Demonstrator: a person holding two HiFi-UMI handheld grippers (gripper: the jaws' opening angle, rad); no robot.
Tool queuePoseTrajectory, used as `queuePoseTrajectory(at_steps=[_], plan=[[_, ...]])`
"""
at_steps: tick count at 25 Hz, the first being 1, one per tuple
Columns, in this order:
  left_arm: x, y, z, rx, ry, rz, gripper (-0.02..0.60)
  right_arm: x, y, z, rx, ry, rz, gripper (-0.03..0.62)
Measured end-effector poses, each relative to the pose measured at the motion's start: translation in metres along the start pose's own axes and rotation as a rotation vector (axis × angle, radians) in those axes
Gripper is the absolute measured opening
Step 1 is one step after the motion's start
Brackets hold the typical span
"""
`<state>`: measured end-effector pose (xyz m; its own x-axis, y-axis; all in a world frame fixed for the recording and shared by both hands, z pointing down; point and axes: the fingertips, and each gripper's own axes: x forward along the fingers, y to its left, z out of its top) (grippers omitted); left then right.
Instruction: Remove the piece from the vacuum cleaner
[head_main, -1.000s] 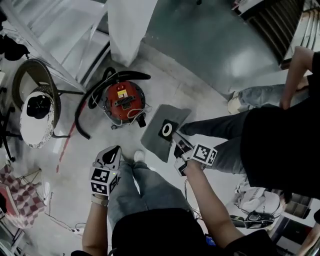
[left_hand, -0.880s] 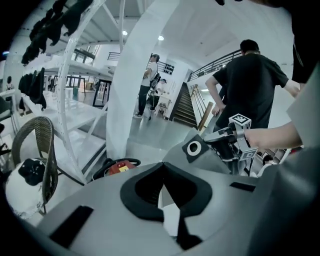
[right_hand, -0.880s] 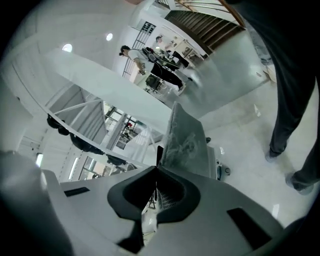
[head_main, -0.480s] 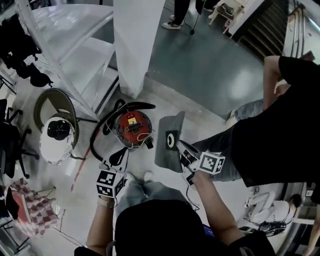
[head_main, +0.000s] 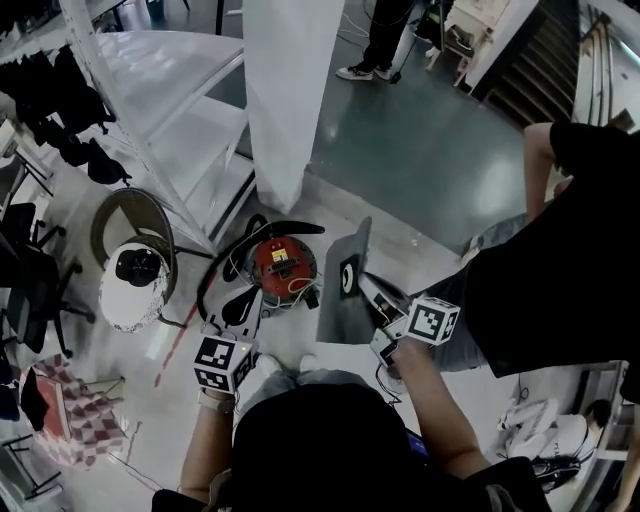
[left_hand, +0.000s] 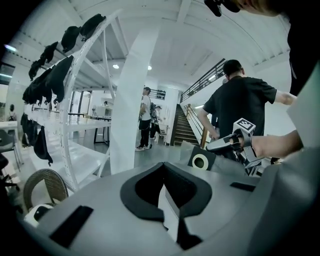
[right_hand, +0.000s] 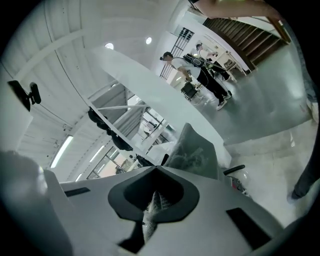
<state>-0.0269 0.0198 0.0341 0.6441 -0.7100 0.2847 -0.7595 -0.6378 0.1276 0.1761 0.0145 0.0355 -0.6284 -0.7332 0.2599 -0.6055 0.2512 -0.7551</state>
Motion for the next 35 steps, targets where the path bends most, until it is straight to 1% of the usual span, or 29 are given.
queuePoseTrajectory(at_steps=[2, 4, 7, 10, 23, 35], plan=[[-0.003, 0.001, 0.011, 0.007, -0.018, 0.011, 0.018, 0.001, 0.005, 0.003, 0.025, -0.002, 0.006, 0.025], [-0.005, 0.003, 0.019, 0.010, -0.034, 0.020, 0.018, 0.003, 0.011, 0.007, 0.023, -0.001, 0.025, 0.025], [-0.006, 0.006, 0.027, 0.014, -0.052, 0.036, 0.018, 0.011, 0.024, 0.013, -0.020, 0.001, 0.071, 0.025], [-0.007, 0.009, 0.033, 0.014, -0.061, 0.043, 0.018, 0.018, 0.033, 0.019, -0.068, 0.004, 0.091, 0.025], [-0.010, 0.013, 0.042, 0.017, -0.088, 0.058, 0.018, 0.028, 0.053, 0.027, -0.149, 0.006, 0.122, 0.025], [-0.014, 0.025, 0.050, 0.026, -0.103, 0.056, 0.018, 0.036, 0.068, 0.028, -0.167, -0.012, 0.140, 0.025]])
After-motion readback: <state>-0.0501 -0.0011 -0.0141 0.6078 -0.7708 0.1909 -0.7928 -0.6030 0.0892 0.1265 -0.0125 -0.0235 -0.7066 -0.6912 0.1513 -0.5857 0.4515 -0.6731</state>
